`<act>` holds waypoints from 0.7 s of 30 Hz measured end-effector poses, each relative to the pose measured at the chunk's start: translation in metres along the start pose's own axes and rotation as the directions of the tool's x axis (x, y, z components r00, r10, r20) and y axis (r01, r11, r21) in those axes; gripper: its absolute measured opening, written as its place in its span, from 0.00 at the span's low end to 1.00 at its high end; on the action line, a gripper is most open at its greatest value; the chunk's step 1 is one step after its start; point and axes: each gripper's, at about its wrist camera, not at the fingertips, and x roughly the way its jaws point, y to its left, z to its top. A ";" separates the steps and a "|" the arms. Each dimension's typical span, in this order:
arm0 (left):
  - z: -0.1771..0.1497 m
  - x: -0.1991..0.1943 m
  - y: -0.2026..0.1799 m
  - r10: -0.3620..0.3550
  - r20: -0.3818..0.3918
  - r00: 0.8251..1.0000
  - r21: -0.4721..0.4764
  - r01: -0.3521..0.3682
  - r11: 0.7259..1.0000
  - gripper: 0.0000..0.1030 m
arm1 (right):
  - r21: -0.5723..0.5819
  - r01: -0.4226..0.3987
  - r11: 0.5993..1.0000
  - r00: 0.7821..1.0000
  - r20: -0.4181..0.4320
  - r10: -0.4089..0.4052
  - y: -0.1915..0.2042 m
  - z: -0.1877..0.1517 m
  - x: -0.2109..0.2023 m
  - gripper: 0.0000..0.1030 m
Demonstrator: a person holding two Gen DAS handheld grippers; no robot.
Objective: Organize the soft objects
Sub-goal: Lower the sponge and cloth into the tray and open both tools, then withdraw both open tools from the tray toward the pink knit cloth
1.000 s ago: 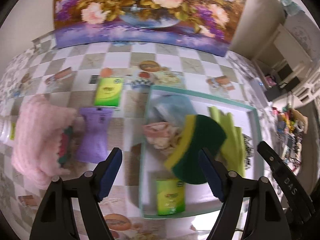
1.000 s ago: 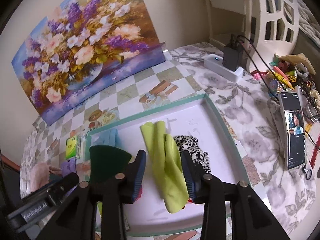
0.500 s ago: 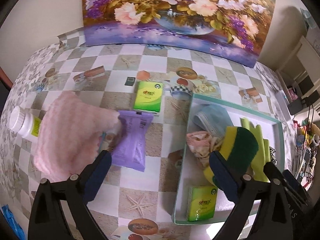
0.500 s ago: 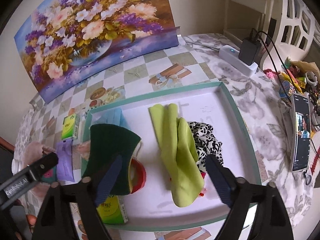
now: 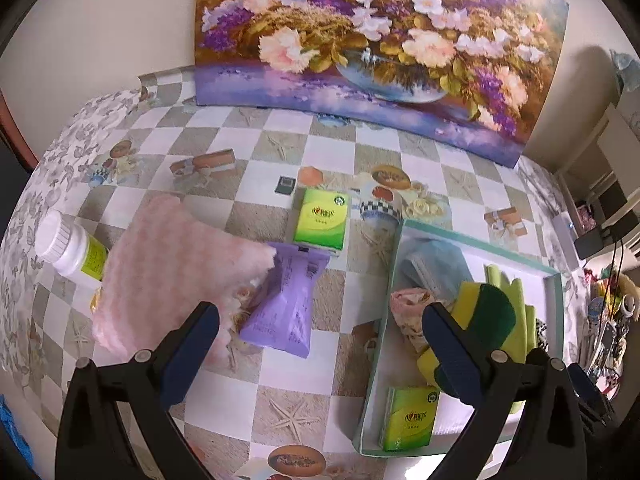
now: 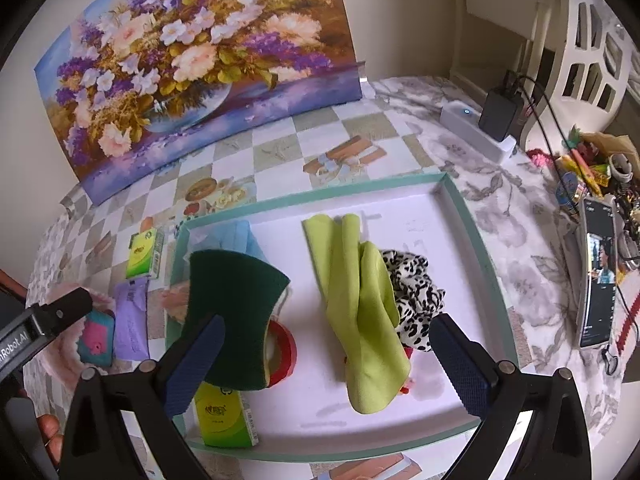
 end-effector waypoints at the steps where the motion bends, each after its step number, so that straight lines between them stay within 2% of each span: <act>1: 0.001 -0.004 0.003 -0.003 0.013 1.000 -0.005 0.003 1.000 0.98 | 0.003 0.011 1.000 1.000 0.002 -0.011 0.001 0.001 -0.002 1.00; 3: 0.003 -0.010 0.007 -0.010 0.044 0.999 -0.011 0.011 1.000 0.98 | 0.006 0.010 1.000 1.000 0.018 -0.010 0.005 0.003 -0.008 1.00; 5: 0.005 -0.019 0.012 -0.003 0.079 0.997 -0.007 0.003 1.000 0.98 | 0.002 -0.026 1.000 0.999 0.045 0.026 0.009 0.004 -0.015 1.00; 8: 0.006 -0.025 0.019 0.005 0.087 0.996 -0.006 -0.004 1.000 0.99 | 0.016 -0.085 0.996 0.995 0.061 0.084 0.016 0.003 -0.021 1.00; 10: 0.006 -0.029 0.025 0.038 0.092 0.995 -0.009 -0.037 0.999 0.99 | 0.003 -0.102 0.995 0.993 0.064 0.102 0.024 0.001 -0.023 1.00; 12: 0.007 -0.032 0.032 0.063 0.097 0.993 -0.010 -0.062 0.998 0.98 | -0.025 -0.077 0.997 0.994 0.073 0.078 0.032 -0.001 -0.025 1.00; 15: 0.009 -0.034 0.044 0.092 0.084 0.992 -0.029 -0.090 0.996 0.98 | -0.065 0.012 0.998 0.995 0.096 -0.006 0.047 -0.005 -0.030 1.00; 21: 0.012 -0.042 0.067 0.111 0.094 0.989 -0.050 -0.106 0.993 0.98 | -0.121 -0.028 0.992 0.997 0.067 0.036 0.067 -0.009 -0.027 1.00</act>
